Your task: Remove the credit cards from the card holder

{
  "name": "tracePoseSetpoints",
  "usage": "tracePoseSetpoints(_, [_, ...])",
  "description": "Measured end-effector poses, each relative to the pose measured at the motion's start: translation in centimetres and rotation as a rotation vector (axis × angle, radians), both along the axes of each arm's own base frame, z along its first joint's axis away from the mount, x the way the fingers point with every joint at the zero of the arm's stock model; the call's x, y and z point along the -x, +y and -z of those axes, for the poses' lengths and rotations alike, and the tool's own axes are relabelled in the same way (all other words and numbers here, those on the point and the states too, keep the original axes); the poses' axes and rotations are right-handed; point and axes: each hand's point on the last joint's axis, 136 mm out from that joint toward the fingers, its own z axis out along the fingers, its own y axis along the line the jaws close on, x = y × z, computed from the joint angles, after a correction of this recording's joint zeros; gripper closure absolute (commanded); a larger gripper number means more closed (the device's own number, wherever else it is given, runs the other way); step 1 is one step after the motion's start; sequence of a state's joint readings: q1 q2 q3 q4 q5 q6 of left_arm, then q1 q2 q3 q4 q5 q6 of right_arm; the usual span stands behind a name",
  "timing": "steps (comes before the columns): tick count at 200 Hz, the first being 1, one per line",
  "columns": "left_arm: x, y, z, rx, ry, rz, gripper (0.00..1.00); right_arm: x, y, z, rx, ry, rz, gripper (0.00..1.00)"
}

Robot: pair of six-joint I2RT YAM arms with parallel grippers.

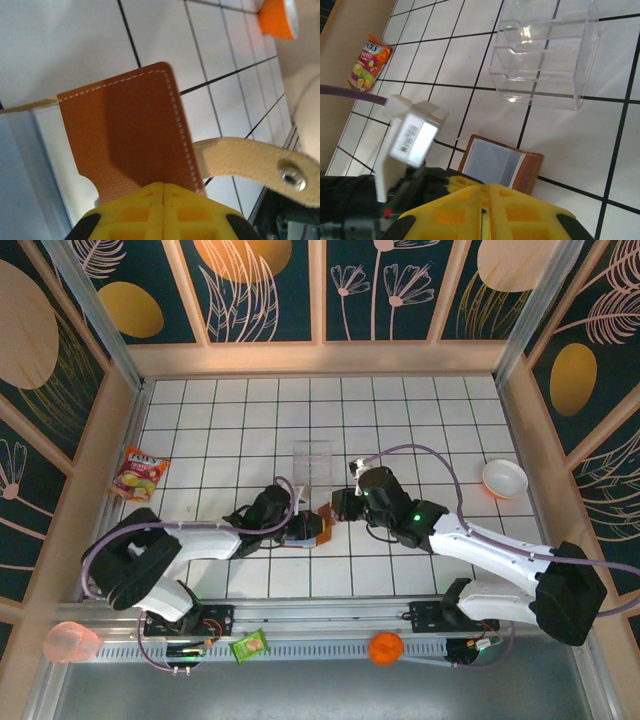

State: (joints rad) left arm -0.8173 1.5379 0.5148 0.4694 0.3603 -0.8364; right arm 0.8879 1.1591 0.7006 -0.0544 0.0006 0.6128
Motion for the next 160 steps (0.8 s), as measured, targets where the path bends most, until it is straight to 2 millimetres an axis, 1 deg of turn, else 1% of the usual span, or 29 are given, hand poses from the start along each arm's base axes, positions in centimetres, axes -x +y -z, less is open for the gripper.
tracePoseSetpoints(25, [-0.3, -1.3, 1.2, -0.037, 0.031, 0.031, 0.97, -0.1, -0.4, 0.6, -0.004, 0.02, 0.017, 0.9])
tracePoseSetpoints(55, [-0.6, -1.9, 2.6, -0.088, 0.06, 0.055, 0.98, -0.2, -1.1, 1.7, 0.006, 0.045, 0.038, 0.91])
tracePoseSetpoints(79, [-0.4, -1.6, 3.2, -0.12, 0.067, 0.064, 0.88, -0.1, -1.4, 2.2, 0.009, 0.061, 0.045, 0.9])
tracePoseSetpoints(103, [-0.4, -1.4, 3.4, -0.136, 0.066, 0.062, 0.81, 0.0, -1.4, 2.5, -0.001, 0.074, 0.044, 0.88])
tracePoseSetpoints(130, [-0.3, -0.7, 2.7, -0.133, 0.042, 0.038, 0.74, 0.1, -0.9, 2.4, -0.041, 0.083, 0.019, 0.88])
tracePoseSetpoints(143, [-0.4, 0.0, 1.7, -0.124, 0.014, 0.007, 0.71, 0.3, -0.3, 2.5, -0.062, 0.091, -0.006, 0.88])
tracePoseSetpoints(160, [-0.8, 1.0, -0.3, -0.104, -0.041, -0.047, 0.69, 0.5, 0.5, 3.0, -0.08, 0.11, -0.033, 0.88])
